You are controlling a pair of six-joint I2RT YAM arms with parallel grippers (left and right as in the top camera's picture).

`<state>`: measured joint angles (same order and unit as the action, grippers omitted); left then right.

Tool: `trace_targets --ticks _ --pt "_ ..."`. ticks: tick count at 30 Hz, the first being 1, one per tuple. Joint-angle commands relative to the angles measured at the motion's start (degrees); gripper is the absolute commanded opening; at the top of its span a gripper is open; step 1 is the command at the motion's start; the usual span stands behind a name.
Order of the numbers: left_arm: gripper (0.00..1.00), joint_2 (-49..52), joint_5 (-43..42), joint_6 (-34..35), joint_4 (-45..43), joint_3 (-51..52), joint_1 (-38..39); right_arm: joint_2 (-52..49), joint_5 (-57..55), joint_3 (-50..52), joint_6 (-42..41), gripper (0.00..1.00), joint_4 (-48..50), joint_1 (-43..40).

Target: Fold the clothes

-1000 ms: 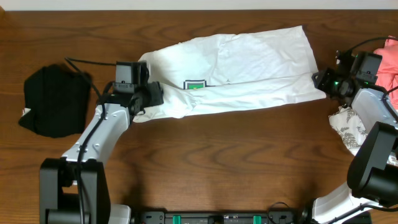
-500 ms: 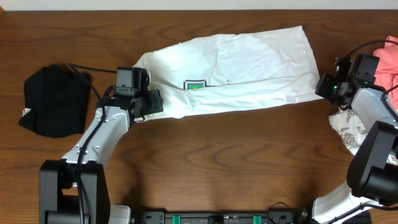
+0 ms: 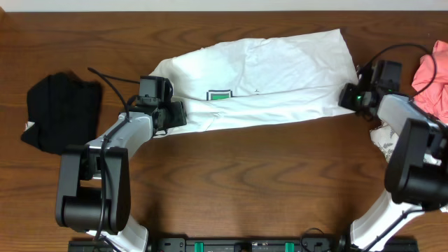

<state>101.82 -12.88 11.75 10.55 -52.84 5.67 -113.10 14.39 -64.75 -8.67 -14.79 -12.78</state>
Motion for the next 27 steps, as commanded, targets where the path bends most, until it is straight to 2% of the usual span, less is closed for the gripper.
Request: trace_targets --ticks 1,8,17,23,27 --pt "0.53 1.3 0.5 -0.5 1.9 0.6 -0.1 -3.2 -0.5 -0.6 0.6 0.08 -2.2 0.4" --pt "0.53 1.3 0.6 -0.5 10.1 0.6 -0.2 -4.2 -1.1 -0.6 0.6 0.09 -13.4 0.4" --pt "0.53 1.3 0.6 -0.6 21.6 0.6 -0.2 -4.2 -4.4 -0.6 0.5 0.04 -29.8 0.4" --pt "0.53 1.3 10.5 -0.5 24.2 0.6 -0.4 -4.2 -15.8 -0.6 -2.3 0.01 -36.3 0.0" --pt "0.53 1.3 11.0 -0.5 24.4 0.6 -2.1 -4.2 -18.1 -0.6 -4.7 0.01 -38.6 -1.4"
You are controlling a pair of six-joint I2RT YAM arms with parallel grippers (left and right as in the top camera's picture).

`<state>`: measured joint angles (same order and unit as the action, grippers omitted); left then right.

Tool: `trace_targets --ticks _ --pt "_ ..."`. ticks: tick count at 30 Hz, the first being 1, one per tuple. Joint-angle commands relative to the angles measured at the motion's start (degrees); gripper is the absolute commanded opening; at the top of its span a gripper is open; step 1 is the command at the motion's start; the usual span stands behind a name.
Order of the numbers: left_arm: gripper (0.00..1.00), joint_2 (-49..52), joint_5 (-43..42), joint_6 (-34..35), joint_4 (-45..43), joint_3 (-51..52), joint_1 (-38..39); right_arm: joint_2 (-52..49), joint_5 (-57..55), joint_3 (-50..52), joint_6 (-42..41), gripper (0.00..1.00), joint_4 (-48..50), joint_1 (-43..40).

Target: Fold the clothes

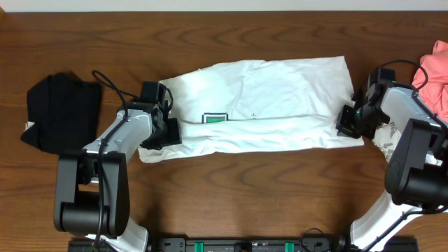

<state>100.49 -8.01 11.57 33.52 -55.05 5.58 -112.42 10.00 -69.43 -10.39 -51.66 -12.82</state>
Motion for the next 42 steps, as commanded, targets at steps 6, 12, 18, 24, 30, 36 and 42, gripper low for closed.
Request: trace_targets --ticks 6,12,18,24,30,36,42 --pt "0.53 2.7 5.7 -0.3 2.7 2.8 -3.8 -4.9 -13.6 4.1 -3.5 0.01 -1.6 -2.6" --pt "0.53 1.6 2.4 -0.3 0.7 1.9 -3.8 -4.8 -10.9 3.7 -2.4 0.01 0.5 -1.7" --pt "0.54 -3.4 2.0 -0.4 0.6 0.4 -3.8 -2.3 -8.4 1.3 0.3 0.01 0.7 -1.5" --pt "0.56 -12.0 0.9 -0.3 0.5 0.4 -3.8 5.3 -1.7 -3.6 4.3 0.02 0.7 -0.6" --pt "0.64 -20.0 0.9 -0.3 0.5 0.4 -3.8 14.6 -0.5 -6.9 14.3 0.11 1.8 2.6" --pt "0.67 -22.9 -0.4 0.1 1.2 0.4 -3.8 19.0 -0.3 -6.9 29.1 0.12 0.0 6.9" --pt "0.67 -22.9 -0.8 0.1 2.3 0.4 -3.8 18.5 0.3 -4.3 42.4 0.15 -3.1 14.1"
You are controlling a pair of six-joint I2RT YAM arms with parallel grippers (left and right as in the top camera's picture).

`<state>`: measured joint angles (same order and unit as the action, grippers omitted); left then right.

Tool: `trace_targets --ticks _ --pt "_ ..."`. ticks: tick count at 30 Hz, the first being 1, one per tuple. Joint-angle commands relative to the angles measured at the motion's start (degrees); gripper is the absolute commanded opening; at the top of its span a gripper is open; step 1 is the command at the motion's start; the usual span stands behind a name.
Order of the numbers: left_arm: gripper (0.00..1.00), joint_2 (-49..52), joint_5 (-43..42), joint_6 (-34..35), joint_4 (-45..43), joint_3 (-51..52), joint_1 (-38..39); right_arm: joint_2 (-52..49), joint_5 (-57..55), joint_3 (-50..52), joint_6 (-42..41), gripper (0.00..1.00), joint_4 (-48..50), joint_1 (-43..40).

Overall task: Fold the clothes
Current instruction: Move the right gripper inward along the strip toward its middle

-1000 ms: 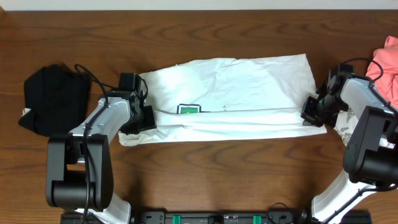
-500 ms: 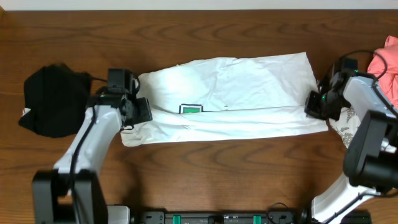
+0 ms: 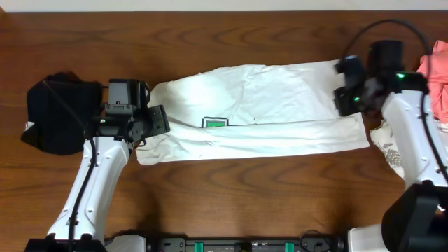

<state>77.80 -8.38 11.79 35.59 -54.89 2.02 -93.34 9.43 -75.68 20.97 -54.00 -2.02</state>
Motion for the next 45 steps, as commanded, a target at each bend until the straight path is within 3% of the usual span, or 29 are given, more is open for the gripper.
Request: trace_targets --ticks 1,12,17,26,45 --pt "0.67 -0.2 -0.4 -0.1 0.2 0.2 -0.2 -0.5 0.8 3.0 13.3 0.18 -1.0 4.5" --pt "0.67 -0.2 -0.4 -0.1 0.2 0.3 -0.2 -0.5 -8.1 16.6 15.3 0.21 8.7 9.6" --pt "0.67 -0.2 -0.4 -0.1 0.2 0.3 -0.2 -0.5 -7.5 17.3 14.6 0.24 8.0 10.0" --pt "0.67 -0.2 -0.4 -0.1 0.2 0.3 -0.2 -0.6 -8.4 19.5 14.7 0.37 9.7 11.1" --pt "0.67 -0.2 -0.4 -0.1 0.3 0.3 -0.2 -0.6 -9.6 25.0 14.7 0.39 18.3 11.1"
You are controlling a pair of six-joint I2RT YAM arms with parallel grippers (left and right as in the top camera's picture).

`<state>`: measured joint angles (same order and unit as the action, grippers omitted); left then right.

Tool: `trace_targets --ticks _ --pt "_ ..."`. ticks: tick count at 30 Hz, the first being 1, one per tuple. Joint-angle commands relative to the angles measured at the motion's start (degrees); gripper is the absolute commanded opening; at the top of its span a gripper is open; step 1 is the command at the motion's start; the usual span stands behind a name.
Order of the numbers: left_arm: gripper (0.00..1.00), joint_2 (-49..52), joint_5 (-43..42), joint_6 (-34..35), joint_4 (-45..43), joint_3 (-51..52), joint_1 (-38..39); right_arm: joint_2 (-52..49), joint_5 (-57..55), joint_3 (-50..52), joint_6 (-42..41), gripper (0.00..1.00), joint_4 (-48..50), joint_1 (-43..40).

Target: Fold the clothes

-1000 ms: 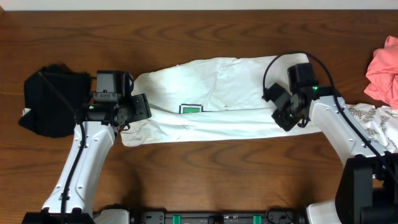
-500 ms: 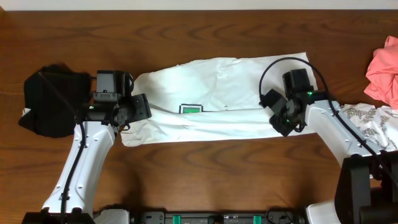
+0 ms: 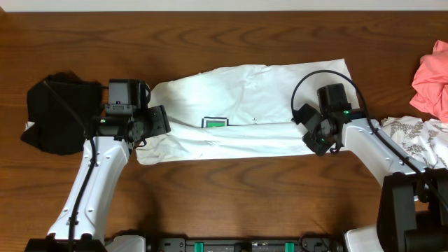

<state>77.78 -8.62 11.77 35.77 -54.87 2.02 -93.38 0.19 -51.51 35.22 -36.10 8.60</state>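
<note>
The white garment (image 3: 266, 98), folded lengthwise, lies flat across the middle of the table with a small green label (image 3: 215, 122) showing on it. My left gripper (image 3: 158, 122) hovers at the garment's left end, its fingers apart and no cloth lifted. My right gripper (image 3: 312, 131) is over the lower fold edge, in from the garment's right end, and its dark fingers look spread. The right arm hides the lower right corner of the garment.
A black garment (image 3: 59, 115) lies bunched at the far left, close behind the left arm. A pink garment (image 3: 434, 77) sits at the right edge, with a grey-patterned white cloth (image 3: 413, 131) below it, partly under the right arm.
My right gripper has moved from the garment's upper right end to a spot lower and further left, over the lower fold edge. The left arm and the garment look unchanged.
Both grippers first held the ends of the white garment, which lay slanted toward the back. Then they had brought it nearer and straighter. By the last moment both had left it lying flat, and only the right has moved inward since.
</note>
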Motion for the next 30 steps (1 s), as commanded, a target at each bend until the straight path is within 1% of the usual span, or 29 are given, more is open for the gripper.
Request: trace_targets --ticks 1,15,19,21,23,30 --pt "0.67 -0.2 -0.2 -0.1 0.2 0.3 -0.2 -0.6 -0.4 1.2 0.4 0.39 0.7 0.5" --pt "0.67 -0.2 -0.2 -0.1 0.2 0.3 -0.2 -4.4 -0.7 1.4 0.4 0.38 3.4 2.2" --pt "0.67 -0.2 -0.2 -0.1 0.2 0.3 -0.2 -5.2 -3.4 1.4 -0.8 0.31 5.2 2.8" --pt "0.67 -0.2 -0.2 -0.1 0.2 0.3 -0.2 -5.2 -5.2 1.4 -3.3 0.29 6.4 2.8" --pt "0.67 -0.2 -0.2 -0.1 0.2 0.3 -0.2 -5.2 -6.1 1.4 -3.9 0.28 6.9 2.8" --pt "0.68 -0.2 -0.2 -0.1 0.2 0.3 -0.2 -5.2 -7.0 1.4 -3.9 0.31 6.8 2.8"
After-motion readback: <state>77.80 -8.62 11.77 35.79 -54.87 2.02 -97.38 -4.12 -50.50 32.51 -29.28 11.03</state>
